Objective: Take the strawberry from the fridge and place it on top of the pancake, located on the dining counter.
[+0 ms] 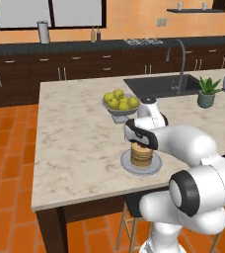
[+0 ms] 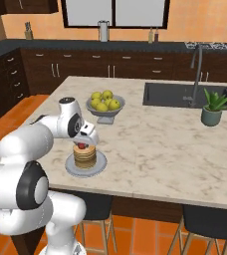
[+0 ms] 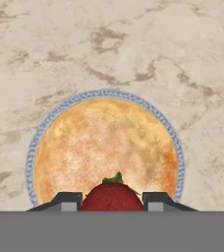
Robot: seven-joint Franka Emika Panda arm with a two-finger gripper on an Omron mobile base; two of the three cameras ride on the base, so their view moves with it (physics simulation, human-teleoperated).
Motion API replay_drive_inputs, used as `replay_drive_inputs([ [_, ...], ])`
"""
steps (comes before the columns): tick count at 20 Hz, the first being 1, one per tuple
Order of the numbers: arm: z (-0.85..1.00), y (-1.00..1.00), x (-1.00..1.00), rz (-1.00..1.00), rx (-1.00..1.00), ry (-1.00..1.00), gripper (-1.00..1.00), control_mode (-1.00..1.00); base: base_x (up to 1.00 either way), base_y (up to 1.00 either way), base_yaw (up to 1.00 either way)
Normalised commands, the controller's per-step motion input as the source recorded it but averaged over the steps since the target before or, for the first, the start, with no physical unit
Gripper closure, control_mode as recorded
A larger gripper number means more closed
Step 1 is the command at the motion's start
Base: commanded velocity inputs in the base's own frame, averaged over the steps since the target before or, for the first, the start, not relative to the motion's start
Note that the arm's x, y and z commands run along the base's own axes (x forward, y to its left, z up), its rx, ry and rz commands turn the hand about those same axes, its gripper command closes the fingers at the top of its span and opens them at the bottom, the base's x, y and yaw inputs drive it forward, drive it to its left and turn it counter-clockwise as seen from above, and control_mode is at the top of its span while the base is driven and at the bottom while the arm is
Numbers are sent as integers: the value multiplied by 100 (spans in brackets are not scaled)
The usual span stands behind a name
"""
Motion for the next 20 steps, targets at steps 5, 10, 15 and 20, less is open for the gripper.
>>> replay_drive_inputs([
  [5, -26, -4, 2, 0, 0, 0, 100, -100, 0, 0, 0],
  [10, -8, -7, 4, 0, 0, -1, 100, -100, 0, 0, 0],
  [15, -7, 0, 0, 0, 0, 0, -100, -100, 0, 0, 0],
  [20, -6, 0, 0, 0, 0, 0, -100, -100, 0, 0, 0],
])
